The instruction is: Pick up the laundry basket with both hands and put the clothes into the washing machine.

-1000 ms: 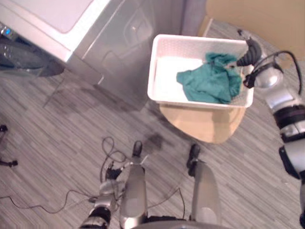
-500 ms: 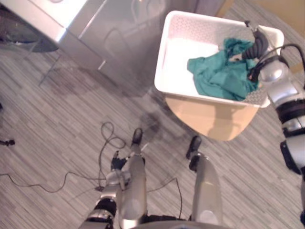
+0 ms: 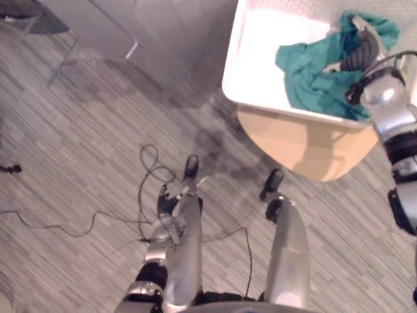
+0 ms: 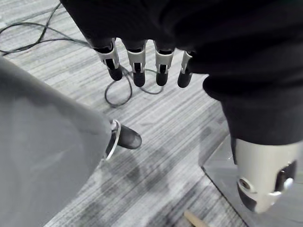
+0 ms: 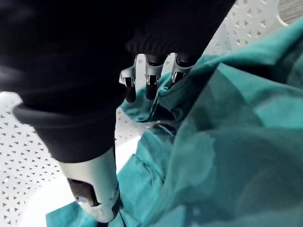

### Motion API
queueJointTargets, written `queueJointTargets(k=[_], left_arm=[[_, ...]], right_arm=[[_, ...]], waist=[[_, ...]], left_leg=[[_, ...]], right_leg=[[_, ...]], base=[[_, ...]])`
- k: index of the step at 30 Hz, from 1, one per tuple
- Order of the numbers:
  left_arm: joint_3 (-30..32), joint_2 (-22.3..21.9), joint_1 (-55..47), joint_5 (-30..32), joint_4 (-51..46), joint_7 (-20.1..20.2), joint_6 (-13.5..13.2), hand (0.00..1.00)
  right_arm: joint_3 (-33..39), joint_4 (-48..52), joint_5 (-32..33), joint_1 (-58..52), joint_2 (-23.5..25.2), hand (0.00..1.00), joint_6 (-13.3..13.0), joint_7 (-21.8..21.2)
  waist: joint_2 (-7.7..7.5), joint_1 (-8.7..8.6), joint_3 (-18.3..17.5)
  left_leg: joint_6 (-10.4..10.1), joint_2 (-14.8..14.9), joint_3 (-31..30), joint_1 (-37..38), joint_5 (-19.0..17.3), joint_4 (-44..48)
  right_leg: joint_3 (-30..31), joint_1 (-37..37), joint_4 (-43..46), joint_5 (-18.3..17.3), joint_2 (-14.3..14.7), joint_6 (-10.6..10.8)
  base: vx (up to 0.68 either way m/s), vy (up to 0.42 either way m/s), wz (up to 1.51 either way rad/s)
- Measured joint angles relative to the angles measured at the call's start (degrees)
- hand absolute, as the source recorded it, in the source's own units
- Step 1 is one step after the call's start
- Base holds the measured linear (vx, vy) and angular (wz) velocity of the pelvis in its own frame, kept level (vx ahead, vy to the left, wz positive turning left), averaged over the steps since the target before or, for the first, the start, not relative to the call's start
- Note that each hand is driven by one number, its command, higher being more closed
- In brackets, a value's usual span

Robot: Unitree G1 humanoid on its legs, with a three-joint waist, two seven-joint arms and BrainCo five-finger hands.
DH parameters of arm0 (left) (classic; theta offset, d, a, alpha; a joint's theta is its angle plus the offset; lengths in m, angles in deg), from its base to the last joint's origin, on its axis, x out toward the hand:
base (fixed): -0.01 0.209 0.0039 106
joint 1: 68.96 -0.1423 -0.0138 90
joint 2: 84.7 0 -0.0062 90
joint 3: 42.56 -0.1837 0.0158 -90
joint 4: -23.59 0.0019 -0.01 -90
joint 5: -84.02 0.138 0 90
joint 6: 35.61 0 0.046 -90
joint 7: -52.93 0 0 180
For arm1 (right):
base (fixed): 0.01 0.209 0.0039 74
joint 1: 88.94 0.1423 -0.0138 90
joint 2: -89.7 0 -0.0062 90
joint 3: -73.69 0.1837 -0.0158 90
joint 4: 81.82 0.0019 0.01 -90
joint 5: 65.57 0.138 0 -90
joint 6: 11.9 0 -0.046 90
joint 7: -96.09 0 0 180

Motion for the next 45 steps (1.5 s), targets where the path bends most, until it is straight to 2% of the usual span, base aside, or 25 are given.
queueJointTargets(k=[6, 8, 14, 15, 24, 32, 34, 39, 45], left_arm=[[0.1, -0.1, 0.5, 0.0, -3.6, -0.2, -0.1, 0.0], [0.0, -0.4, 0.5, 0.0, -5.3, -0.3, -0.1, 0.0], [-0.8, -0.9, 0.2, 0.0, -8.8, -1.2, -0.2, 0.0], [-1.2, -0.7, 0.2, 0.0, -8.9, -1.2, -0.3, 0.0], [-1.2, -0.8, -0.1, -0.5, -9.4, -1.1, -0.2, 0.0], [-1.1, -0.8, -0.1, -0.5, -4.9, -1.1, 0.7, 0.0], [-1.0, -0.8, -0.1, -0.5, -3.1, -1.0, 1.1, 0.0], [1.2, 0.5, -0.2, -0.5, 1.5, -0.8, 1.7, 0.0], [1.8, 2.3, -0.5, -0.5, 7.1, 0.4, 2.9, 0.0]], right_arm=[[1.7, -1.4, -0.1, -0.1, -1.0, 0.0, 0.2, 0.0], [1.9, -1.5, -0.3, 0.2, -2.9, 0.0, 0.1, 0.1], [2.9, -2.0, -1.5, 0.1, -7.0, 0.0, 0.2, 0.9], [2.9, -2.3, -1.7, -0.1, -7.1, 1.0, 0.2, 1.0], [4.1, -3.1, -7.2, -3.9, -4.9, 1.0, -0.2, 2.4], [5.0, -2.9, -7.5, -16.6, 5.0, 1.0, 0.3, 1.7], [7.1, -2.5, -7.2, -19.6, 7.4, 1.0, 0.9, 1.2], [13.1, 0.4, -5.0, -26.4, 13.8, 1.0, 2.1, 0.8], [24.0, 2.0, -1.3, -29.9, 14.9, 1.0, 2.1, 1.2]], waist=[[-0.05, 0.51, 0.5], [0.15, 0.61, 0.6], [0.15, 0.72, 0.6], [0.15, 0.79, 0.6], [0.15, 0.51, 0.6], [-0.18, 0.33, 0.6], [-0.26, 0.13, 0.6], [-2.67, -0.69, 0.5], [-4.51, -1.65, -0.3]], left_leg=[[0.2, -1.6, -0.1, -6.0, -0.1, 4.0], [0.9, -2.5, -0.1, -7.9, -0.6, 5.4], [1.3, -4.0, 0.8, -11.9, -0.8, 8.6], [1.6, -4.1, 0.9, -12.3, -1.0, 9.5], [2.6, -4.3, 1.2, -12.3, -2.8, 13.4], [2.8, -3.7, 2.4, -1.7, -2.8, 8.9], [2.8, -3.5, 2.4, 0.6, -2.8, 8.0], [2.9, -2.7, 3.8, 7.9, -2.8, 5.8], [3.5, -2.3, 5.2, 16.7, -2.4, 0.3]], right_leg=[[1.0, -5.6, 3.2, 0.0, -1.4, 0.0], [1.3, -7.2, 4.6, -0.2, -2.3, 0.1], [2.4, -10.9, 7.6, -1.0, -4.3, 0.6], [2.5, -11.0, 7.9, -1.0, -4.4, 0.6], [2.9, -9.2, 7.7, -1.0, -4.3, 1.3], [2.1, 1.7, 2.3, -0.3, -3.9, 2.1], [1.4, 4.7, 0.6, 0.2, -3.7, 2.3], [0.8, 12.6, -3.2, 1.1, -3.1, 2.6], [0.4, 20.5, -7.6, 1.6, -2.6, 3.1]], base=[[0.0, 0.0, 0.06], [0.0, 0.004, 0.13], [0.02, -0.002, 0.12], [0.04, 0.001, -0.01], [0.05, 0.0, -0.03], [0.07, -0.001, -0.01], [0.12, 0.024, 0.02], [0.14, 0.017, -0.03], [0.07, -0.002, -0.04]])
